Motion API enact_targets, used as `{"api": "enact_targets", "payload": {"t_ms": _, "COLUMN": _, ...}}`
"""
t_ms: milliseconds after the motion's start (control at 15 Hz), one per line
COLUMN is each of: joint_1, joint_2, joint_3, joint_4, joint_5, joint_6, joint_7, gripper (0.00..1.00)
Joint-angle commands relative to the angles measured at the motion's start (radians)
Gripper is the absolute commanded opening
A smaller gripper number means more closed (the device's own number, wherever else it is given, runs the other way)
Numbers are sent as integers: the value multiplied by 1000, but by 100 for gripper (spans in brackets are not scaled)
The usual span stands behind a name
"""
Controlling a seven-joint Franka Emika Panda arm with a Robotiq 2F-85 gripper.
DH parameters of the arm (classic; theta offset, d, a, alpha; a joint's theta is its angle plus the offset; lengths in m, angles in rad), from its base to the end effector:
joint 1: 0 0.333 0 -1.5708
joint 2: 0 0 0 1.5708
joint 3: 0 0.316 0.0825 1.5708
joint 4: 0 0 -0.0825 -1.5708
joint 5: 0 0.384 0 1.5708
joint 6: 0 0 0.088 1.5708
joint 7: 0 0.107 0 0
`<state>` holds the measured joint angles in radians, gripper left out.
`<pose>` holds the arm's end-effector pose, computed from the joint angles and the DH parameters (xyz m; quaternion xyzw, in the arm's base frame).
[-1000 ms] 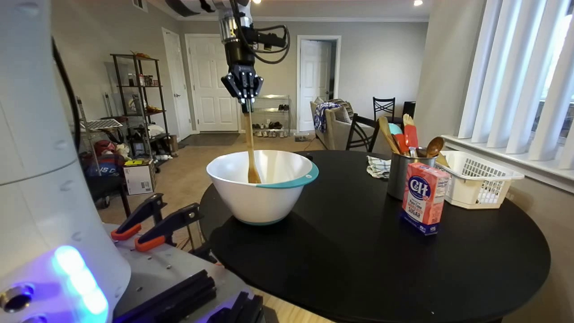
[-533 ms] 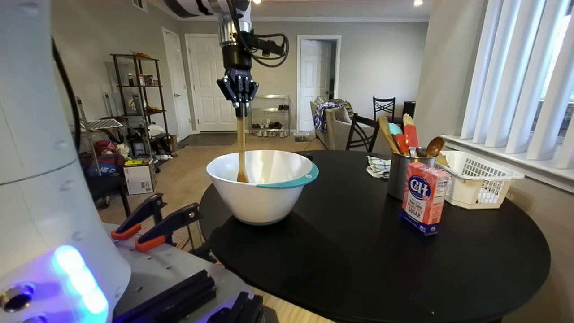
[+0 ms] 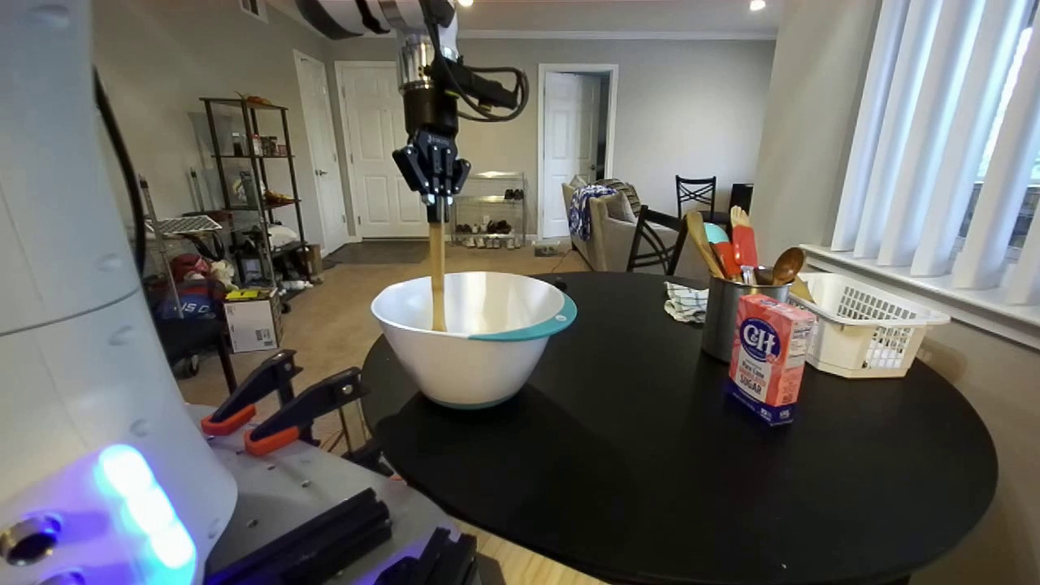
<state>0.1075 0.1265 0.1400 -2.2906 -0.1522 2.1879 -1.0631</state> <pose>0.4858 0.1175 0.2798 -0.7546 -0.6446 0.1227 0.0009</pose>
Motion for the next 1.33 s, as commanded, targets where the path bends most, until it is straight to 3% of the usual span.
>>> {"api": "enact_targets", "payload": {"t_ms": 0, "joint_1": 4, "joint_2": -8, "joint_3": -11, "joint_4": -20, "joint_5": -87, "joint_6": -53, "joint_7": 76, "gripper": 3}}
{"api": "enact_targets", "payload": {"t_ms": 200, "joint_1": 4, "joint_2": -3, "joint_3": -18, "joint_4": -16, "joint_5": -142, "joint_6": -53, "joint_7": 155, "gripper": 3}}
{"api": "enact_targets", "payload": {"t_ms": 733, "joint_1": 3, "joint_2": -2, "joint_3": -18, "joint_4": 13, "joint_5": -147, "joint_6": -16, "joint_7": 275, "gripper": 3}}
{"api": "enact_targets", "payload": {"t_ms": 1267, "joint_1": 4, "joint_2": 35, "joint_3": -27, "joint_4": 33, "joint_5": -274, "joint_6": 33, "joint_7": 387, "gripper": 3}}
